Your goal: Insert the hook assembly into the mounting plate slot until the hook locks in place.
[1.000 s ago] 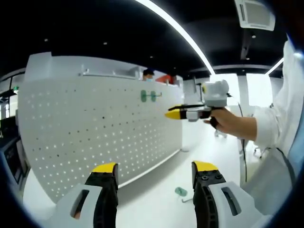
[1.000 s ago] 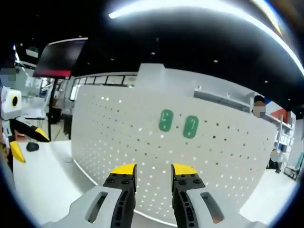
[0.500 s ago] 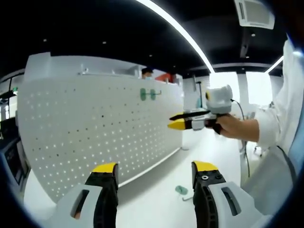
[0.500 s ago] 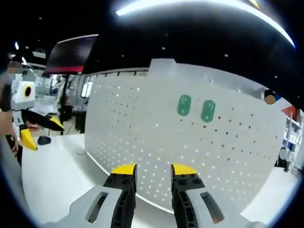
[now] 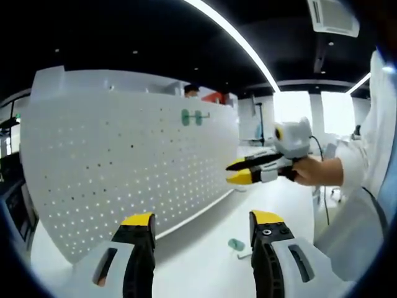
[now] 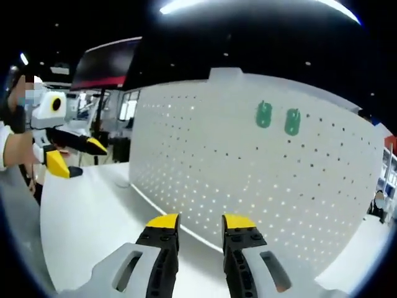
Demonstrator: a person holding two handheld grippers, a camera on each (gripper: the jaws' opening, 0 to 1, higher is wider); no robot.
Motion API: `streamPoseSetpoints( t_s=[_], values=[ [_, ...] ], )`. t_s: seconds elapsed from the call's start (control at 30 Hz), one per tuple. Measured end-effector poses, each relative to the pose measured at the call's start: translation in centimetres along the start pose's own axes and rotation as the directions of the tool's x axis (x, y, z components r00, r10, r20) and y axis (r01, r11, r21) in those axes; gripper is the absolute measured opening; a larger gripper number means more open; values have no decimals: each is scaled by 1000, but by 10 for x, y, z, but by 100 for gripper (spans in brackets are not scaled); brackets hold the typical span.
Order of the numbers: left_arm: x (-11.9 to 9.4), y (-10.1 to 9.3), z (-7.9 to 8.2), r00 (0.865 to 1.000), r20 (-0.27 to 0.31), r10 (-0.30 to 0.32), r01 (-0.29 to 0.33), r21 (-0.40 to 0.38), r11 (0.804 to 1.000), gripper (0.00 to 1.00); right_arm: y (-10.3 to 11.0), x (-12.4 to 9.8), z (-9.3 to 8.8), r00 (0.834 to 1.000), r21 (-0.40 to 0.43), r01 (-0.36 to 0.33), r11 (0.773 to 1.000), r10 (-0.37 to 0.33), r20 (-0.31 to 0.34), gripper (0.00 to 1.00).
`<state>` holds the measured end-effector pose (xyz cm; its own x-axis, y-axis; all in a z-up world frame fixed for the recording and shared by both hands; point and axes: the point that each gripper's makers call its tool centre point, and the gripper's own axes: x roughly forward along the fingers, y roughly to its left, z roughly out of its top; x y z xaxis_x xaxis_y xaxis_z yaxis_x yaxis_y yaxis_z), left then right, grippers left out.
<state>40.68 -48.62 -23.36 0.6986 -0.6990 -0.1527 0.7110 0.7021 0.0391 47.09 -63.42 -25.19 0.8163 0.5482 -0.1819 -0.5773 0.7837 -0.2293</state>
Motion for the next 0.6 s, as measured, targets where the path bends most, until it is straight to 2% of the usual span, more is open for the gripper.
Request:
streamPoseSetpoints(
  t_s=[0.17, 0.3, 0.47, 0.6],
  values=[
    [0, 1, -1, 1000, -3, 1, -1, 2, 1000, 63, 10, 0, -11, 999, 4, -28, 1000, 28, -19, 25],
    [0, 1, 0, 1000, 0, 3, -3, 1, 1000, 63, 15, -1, -12, 999, 8, -44, 999, 44, -15, 24],
    [1, -1, -2, 1000, -8, -3, 3, 5, 1000, 62, 30, -4, -20, 995, -1, -97, 995, 97, -17, 21],
    [2, -3, -4, 1000, -15, -10, 10, 4, 1000, 62, 31, -6, -25, 995, 3, -101, 995, 101, -26, 21]
  ],
)
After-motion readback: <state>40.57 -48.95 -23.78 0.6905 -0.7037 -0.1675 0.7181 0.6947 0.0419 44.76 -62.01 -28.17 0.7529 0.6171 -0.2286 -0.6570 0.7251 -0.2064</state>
